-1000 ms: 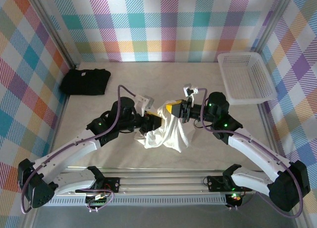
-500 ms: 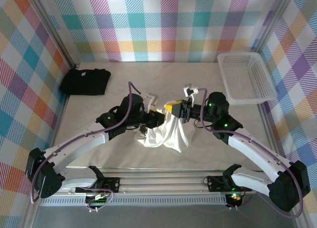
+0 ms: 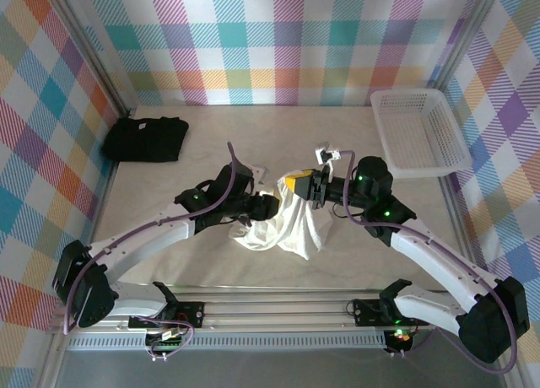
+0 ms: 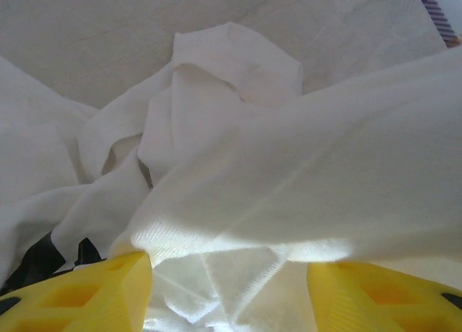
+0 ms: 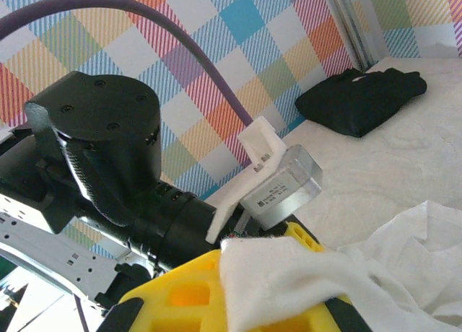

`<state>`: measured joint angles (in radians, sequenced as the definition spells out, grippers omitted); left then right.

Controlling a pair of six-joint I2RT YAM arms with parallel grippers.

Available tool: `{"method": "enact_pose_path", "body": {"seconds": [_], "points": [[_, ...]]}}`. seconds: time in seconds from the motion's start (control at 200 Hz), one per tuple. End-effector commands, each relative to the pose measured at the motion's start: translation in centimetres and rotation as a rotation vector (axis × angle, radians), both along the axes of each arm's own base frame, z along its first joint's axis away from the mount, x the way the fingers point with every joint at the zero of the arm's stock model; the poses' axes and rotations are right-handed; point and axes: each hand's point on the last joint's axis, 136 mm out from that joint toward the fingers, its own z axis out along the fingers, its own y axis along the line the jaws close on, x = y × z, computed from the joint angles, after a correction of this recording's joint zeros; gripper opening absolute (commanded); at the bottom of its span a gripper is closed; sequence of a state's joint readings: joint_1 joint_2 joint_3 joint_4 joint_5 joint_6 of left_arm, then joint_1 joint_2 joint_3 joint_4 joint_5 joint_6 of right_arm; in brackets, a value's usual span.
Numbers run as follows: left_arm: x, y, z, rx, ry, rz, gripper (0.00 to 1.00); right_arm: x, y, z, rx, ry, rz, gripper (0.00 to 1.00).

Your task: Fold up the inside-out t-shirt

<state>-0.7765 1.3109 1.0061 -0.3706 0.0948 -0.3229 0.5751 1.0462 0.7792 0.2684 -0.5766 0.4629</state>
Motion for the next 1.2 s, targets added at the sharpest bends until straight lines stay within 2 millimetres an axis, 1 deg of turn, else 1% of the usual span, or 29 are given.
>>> {"method": "enact_pose_path", "body": {"seconds": [0.0, 0.065, 0.09, 0.12, 0.155, 0.175, 0.205, 0.285, 0.315, 0.37, 0.44, 0.51, 0.6, 0.66, 0.765, 0.85, 0.88, 0.915, 1.01, 1.065, 1.105, 1.17, 1.195], "points": [[0.6, -2.4, 0.6, -0.122, 0.023, -0.017, 0.52, 0.0, -0.3, 1.7, 0.03, -0.066, -0.007, 0.0], [0.8, -4.3, 2.0, -0.234, 0.014, -0.069, 0.42, 0.1, -0.6, 1.4, 0.022, -0.062, -0.019, 0.0], [0.9, -4.9, 2.5, -0.273, 0.009, -0.093, 0.36, 0.1, -0.7, 1.3, 0.021, -0.061, -0.026, 0.0], [0.9, -5.4, 3.2, -0.317, 0.0, -0.119, 0.31, 0.1, -0.9, 1.3, 0.02, -0.061, -0.034, 0.0], [0.7, -5.9, 4.3, -0.37, -0.018, -0.155, 0.23, 0.2, -1.2, 1.2, 0.019, -0.056, -0.046, 0.0], [0.6, -5.9, 4.5, -0.392, -0.024, -0.17, 0.18, 0.2, -1.5, 1.3, 0.019, -0.058, -0.054, 0.0], [0.4, -6.1, 5.7, -0.444, -0.051, -0.199, 0.12, 0.3, -1.8, 1.3, 0.015, -0.058, -0.069, 0.0], [-0.5, -5.0, 8.5, -0.553, -0.142, -0.249, 0.02, 0.7, -3.1, 1.4, -0.01, -0.053, -0.127, 0.0], [-1.0, -4.2, 9.4, -0.583, -0.182, -0.258, 0.0, 0.9, -3.6, 1.3, -0.023, -0.046, -0.148, 0.0], [-1.7, -2.7, 10.9, -0.626, -0.244, -0.262, 0.0, 1.1, -4.4, 1.0, -0.052, -0.037, -0.175, 0.0], [-2.8, -1.0, 12.7, -0.671, -0.31, -0.272, 0.0, 1.2, -4.8, 0.4, -0.091, -0.024, -0.173, 0.0], [-4.2, 0.1, 14.2, -0.707, -0.36, -0.301, 0.0, 1.0, -4.6, -0.3, -0.131, -0.012, -0.143, 0.0], [-6.0, 0.7, 15.8, -0.742, -0.411, -0.359, 0.0, 0.9, -4.4, -1.3, -0.176, 0.01, -0.112, 0.0], [-7.0, 0.8, 16.4, -0.754, -0.426, -0.406, 0.0, 0.9, -4.0, -1.8, -0.188, 0.024, -0.086, 0.0], [-7.9, 0.9, 17.1, -0.766, -0.451, -0.457, 0.0, 1.2, -3.3, -3.2, -0.196, 0.079, -0.045, 0.01], [-8.0, 0.8, 17.5, -0.773, -0.462, -0.465, 0.0, 1.5, -3.1, -4.6, -0.236, 0.142, -0.038, 0.13], [-7.7, 0.9, 17.5, -0.765, -0.465, -0.454, 0.0, 1.7, -3.2, -5.2, -0.262, 0.162, -0.044, 0.2], [-7.3, 0.9, 17.2, -0.745, -0.463, -0.434, 0.0, 1.8, -3.6, -5.8, -0.297, 0.175, -0.063, 0.27], [-6.1, 1.2, 16.4, -0.688, -0.456, -0.362, 0.0, 1.9, -5.3, -6.7, -0.385, 0.163, -0.15, 0.36], [-5.6, 1.5, 16.1, -0.667, -0.455, -0.331, 0.0, 1.2, -5.9, -6.6, -0.389, 0.131, -0.158, 0.39], [-5.4, 1.5, 15.9, -0.652, -0.45, -0.316, 0.0, 0.2, -5.7, -6.0, -0.367, 0.091, -0.121, 0.4], [-5.0, 1.5, 15.6, -0.627, -0.44, -0.301, 0.0, -2.4, -4.8, -4.7, -0.288, 0.025, 0.005, 0.41], [-4.9, 1.5, 15.4, -0.619, -0.435, -0.297, 0.0, -3.2, -4.4, -4.2, -0.261, 0.009, 0.043, 0.4]]}}
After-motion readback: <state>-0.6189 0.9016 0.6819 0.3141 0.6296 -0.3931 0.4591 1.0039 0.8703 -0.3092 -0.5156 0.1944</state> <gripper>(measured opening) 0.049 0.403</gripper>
